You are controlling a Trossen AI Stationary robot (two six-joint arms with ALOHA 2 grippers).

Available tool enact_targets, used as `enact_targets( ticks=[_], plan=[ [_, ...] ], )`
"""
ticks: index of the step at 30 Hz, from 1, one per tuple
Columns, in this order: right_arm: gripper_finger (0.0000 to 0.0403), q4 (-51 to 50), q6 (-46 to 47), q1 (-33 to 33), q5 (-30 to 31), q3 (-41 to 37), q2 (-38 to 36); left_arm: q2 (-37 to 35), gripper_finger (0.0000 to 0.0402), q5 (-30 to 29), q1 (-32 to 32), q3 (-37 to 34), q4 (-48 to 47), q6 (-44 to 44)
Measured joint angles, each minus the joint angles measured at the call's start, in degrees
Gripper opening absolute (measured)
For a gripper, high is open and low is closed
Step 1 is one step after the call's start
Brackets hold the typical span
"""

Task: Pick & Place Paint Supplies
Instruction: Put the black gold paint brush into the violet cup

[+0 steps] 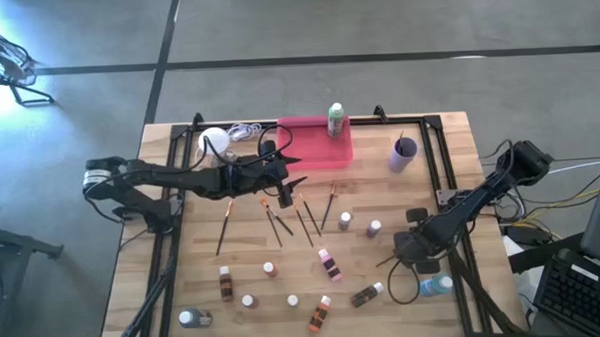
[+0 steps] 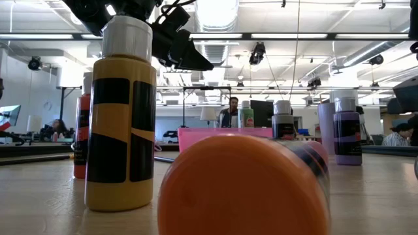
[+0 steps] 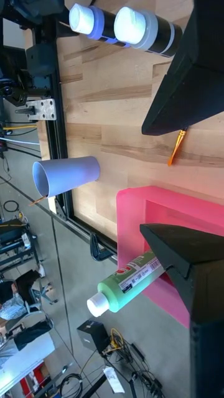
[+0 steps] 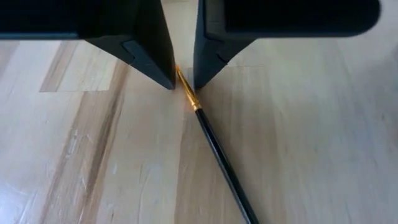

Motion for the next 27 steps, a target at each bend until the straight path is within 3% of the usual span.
enact_targets(
  ticks=[8,27],
  plan=[
    [0.0011,0.45,2.71,-0.04,-1.85,-0.11,-0.01,0.00,0.0250,0.00,0.00,0.00,0.00,-0.02],
    [0.0008,-3.67,3.70,0.00,-2.17,6.82,0.30,0.00,0.0250,0.00,0.00,0.00,-0.07,-0.02]
  ],
)
